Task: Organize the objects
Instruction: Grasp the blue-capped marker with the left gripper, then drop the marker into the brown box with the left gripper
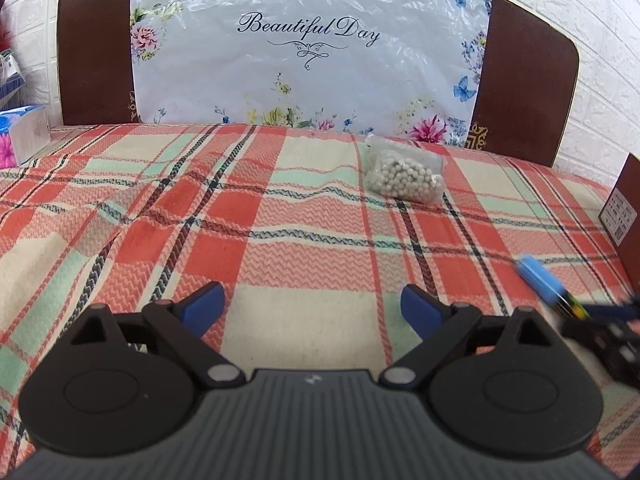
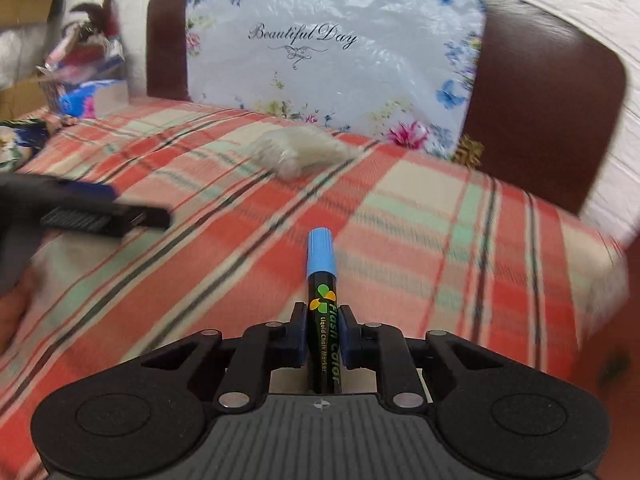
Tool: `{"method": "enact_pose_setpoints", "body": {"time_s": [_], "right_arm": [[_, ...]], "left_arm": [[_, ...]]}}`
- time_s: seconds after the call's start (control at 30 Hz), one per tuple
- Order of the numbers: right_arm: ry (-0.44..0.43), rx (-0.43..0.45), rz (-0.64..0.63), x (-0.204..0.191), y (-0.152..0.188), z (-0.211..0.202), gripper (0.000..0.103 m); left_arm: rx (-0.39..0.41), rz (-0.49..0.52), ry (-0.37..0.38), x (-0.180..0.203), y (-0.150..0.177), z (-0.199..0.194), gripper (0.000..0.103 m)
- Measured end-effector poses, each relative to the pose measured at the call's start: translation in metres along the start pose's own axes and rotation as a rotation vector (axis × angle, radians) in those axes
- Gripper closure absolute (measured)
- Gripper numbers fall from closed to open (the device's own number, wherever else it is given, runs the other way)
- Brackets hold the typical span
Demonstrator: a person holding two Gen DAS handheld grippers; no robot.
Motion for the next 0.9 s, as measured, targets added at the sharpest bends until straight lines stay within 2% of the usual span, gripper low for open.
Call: {"method": "enact_pose_setpoints", "body": {"time_s": [0.13,0.2,0.23,0.27,0.33,0.4,0.5,0.57,0.63,0.7,0.73,0.8,0.87,0.9], "right_arm": [[-0.004,0.028,0.055,0.001,0.044,-0.049,0.087],[-0.008,0.034,0.113,0.008,0.058,-0.066,0.087],[-0.022,0.035,0.165,0.013,0.062,-0.071,0.087],[-0.044,0.034,0.234,0.019,0.065,-0.075,0.087],[-0.106,0.033,0.397,0.031,0.067,-0.076,0.087],[-0.179,0.028,0.573,0.046,0.069,-0.073,0.087],[-0.298,0.010,0.817,0.065,0.075,-0.067,0.090],[-0.348,0.012,0.905,0.071,0.078,-0.065,0.090],[-0.361,0.019,0.921,0.071,0.079,-0.064,0.090],[-0.367,0.022,0.915,0.068,0.078,-0.066,0.090],[-0.374,0.027,0.916,0.067,0.078,-0.067,0.090],[-0.394,0.044,0.917,0.066,0.078,-0.070,0.089],[-0.414,0.069,0.909,0.067,0.076,-0.073,0.088],[-0.414,0.080,0.904,0.067,0.075,-0.074,0.088]], "left_arm": [[-0.046,0.049,-0.027,0.005,0.000,0.001,0.006],[-0.099,0.023,-0.026,0.008,-0.004,0.001,0.008],[-0.114,-0.011,0.016,0.014,-0.009,-0.002,0.010],[-0.113,-0.050,0.079,0.024,-0.015,-0.007,0.016],[-0.104,-0.081,0.190,0.051,-0.029,-0.021,0.017],[-0.112,-0.038,0.270,0.086,-0.041,-0.033,0.017],[-0.181,0.010,0.391,0.136,-0.043,-0.042,0.019],[-0.248,0.006,0.457,0.160,-0.035,-0.040,0.019],[-0.331,-0.036,0.524,0.179,-0.023,-0.033,0.023],[-0.329,-0.026,0.515,0.187,-0.020,-0.033,0.024],[-0.328,-0.006,0.518,0.192,-0.019,-0.035,0.027],[-0.333,0.002,0.527,0.197,-0.018,-0.038,0.060],[-0.352,-0.020,0.564,0.202,-0.016,-0.040,0.071],[-0.352,-0.034,0.570,0.203,-0.018,-0.042,0.073]]}}
Point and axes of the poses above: each gripper's, at about its wrist camera, not at the fingertips, and z roughly the way its jaws point, x to its right, y to its underside, the point moved 9 cm from there along z, roughly the way its jaws point, and after that the axes turned 15 degrees about z, right-handed, at the moved point
